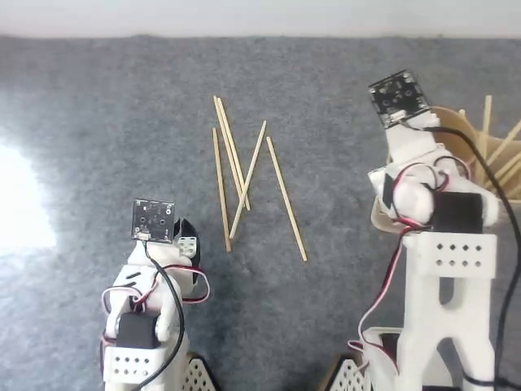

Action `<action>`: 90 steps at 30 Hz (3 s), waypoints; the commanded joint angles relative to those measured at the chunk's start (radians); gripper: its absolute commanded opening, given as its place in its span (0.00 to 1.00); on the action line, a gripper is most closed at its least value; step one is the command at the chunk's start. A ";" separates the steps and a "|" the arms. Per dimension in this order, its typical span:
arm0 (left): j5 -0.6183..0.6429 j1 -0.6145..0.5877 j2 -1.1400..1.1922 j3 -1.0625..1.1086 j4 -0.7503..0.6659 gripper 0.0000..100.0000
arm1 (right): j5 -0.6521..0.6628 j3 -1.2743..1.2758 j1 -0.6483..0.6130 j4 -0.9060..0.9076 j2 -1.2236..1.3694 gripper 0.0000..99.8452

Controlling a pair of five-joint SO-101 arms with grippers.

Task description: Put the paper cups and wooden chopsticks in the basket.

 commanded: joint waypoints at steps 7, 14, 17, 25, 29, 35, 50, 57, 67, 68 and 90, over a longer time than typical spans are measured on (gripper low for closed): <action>-0.008 0.003 -0.008 -0.005 0.002 0.02 | -0.025 -0.023 -0.113 0.013 0.016 0.01; -0.008 0.003 -0.008 -0.005 0.002 0.02 | -0.032 -0.040 -0.053 0.013 0.016 0.01; -0.008 0.003 -0.008 -0.005 0.002 0.02 | -0.032 -0.043 -0.019 0.013 0.016 0.01; -0.008 0.003 -0.008 -0.005 0.002 0.02 | -0.101 -0.120 -0.025 0.013 0.016 0.01; -0.008 0.003 -0.008 -0.005 0.002 0.02 | -0.106 -0.133 -0.027 0.013 0.016 0.01; -0.008 0.003 -0.008 -0.005 0.002 0.02 | -0.137 -0.147 -0.028 0.012 0.016 0.01; -0.008 0.003 -0.008 -0.005 0.002 0.02 | -0.141 -0.209 -0.219 0.048 0.022 0.01; -0.008 0.003 -0.008 -0.005 0.002 0.02 | -0.107 -0.338 -0.211 0.145 -0.061 0.02; -0.008 0.003 -0.008 -0.005 0.002 0.02 | -0.044 -0.597 0.228 0.392 -0.088 0.08; -0.008 0.003 -0.008 -0.005 0.003 0.02 | -0.029 -0.597 0.282 0.406 -0.074 0.08; -0.006 0.003 -0.008 -0.005 0.020 0.02 | 0.117 -0.448 0.817 0.444 0.054 0.08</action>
